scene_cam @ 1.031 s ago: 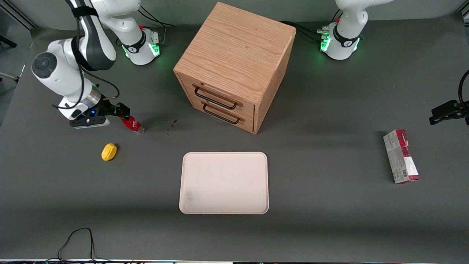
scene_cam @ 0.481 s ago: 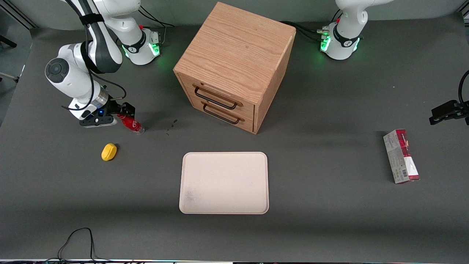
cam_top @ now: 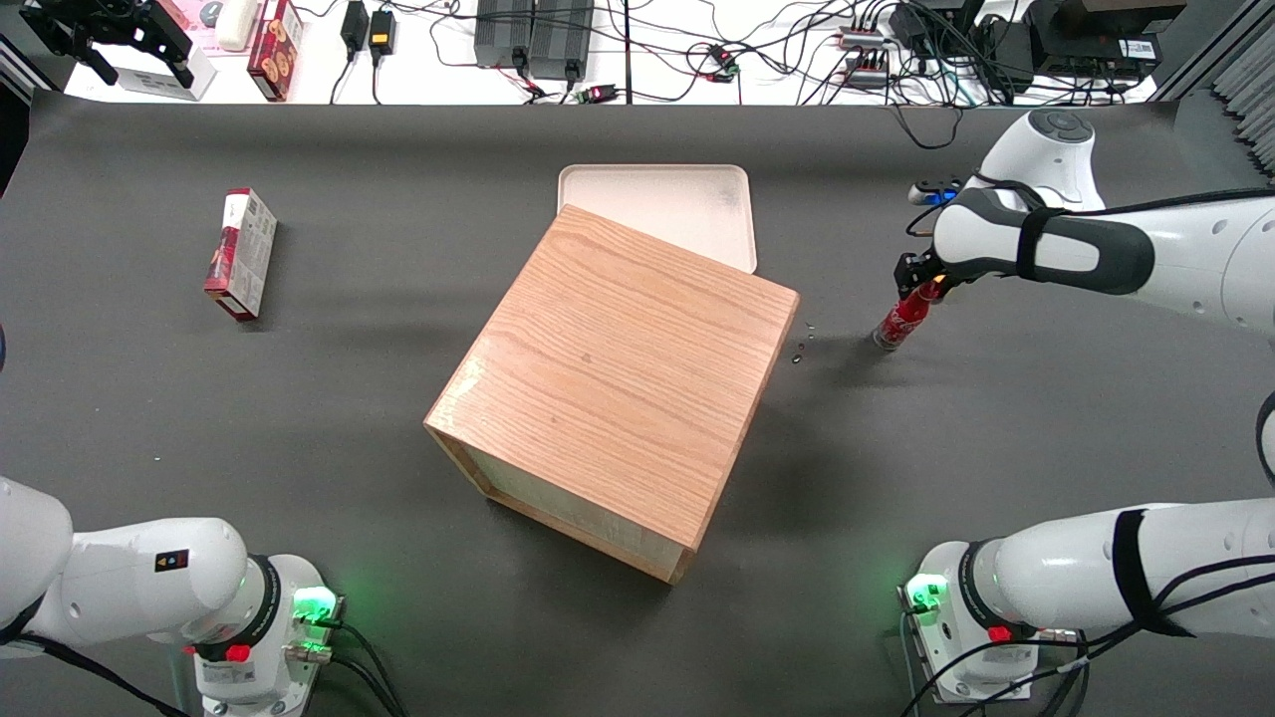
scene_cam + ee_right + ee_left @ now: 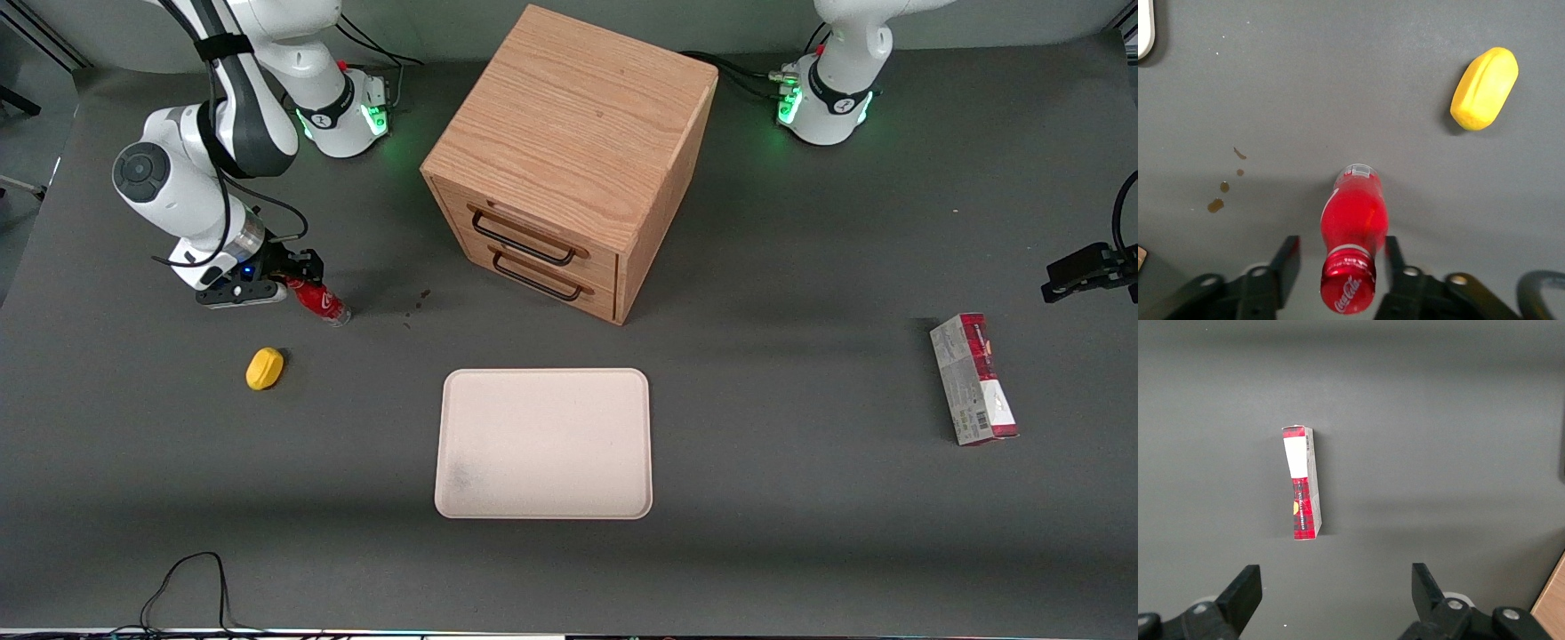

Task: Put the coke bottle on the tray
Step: 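Close the right gripper around the bottle's neck and lift it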

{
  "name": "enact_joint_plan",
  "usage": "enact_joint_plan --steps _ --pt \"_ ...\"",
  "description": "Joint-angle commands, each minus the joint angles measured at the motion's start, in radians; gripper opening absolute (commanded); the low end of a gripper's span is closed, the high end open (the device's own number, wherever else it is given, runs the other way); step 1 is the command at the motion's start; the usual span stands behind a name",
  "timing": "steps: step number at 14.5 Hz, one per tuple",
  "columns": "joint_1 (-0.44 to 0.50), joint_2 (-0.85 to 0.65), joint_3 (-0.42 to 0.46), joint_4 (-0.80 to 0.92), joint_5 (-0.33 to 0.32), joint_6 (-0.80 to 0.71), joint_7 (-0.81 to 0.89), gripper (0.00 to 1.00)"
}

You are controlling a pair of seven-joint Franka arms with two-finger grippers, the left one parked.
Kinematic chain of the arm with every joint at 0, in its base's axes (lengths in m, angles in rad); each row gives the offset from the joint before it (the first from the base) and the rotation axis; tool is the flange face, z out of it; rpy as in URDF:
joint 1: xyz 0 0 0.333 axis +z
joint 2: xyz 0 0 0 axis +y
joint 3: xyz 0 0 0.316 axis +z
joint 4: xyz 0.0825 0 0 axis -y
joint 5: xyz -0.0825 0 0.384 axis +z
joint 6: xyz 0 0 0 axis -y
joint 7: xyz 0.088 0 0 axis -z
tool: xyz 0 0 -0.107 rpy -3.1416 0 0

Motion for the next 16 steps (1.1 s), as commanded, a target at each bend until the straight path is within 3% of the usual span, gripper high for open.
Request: enact_joint_plan --steps 1,7,16 --pt "0.011 -0.017 -0.012 -0.005 -0.003 -0.018 -0.022 0.14" --pt "0.011 -0.019 -0.012 0.065 -0.006 -0.081 -0.018 0.04" --pt "0.006 -0.002 -0.014 0.719 -0.056 -0.699 -0.019 0.04"
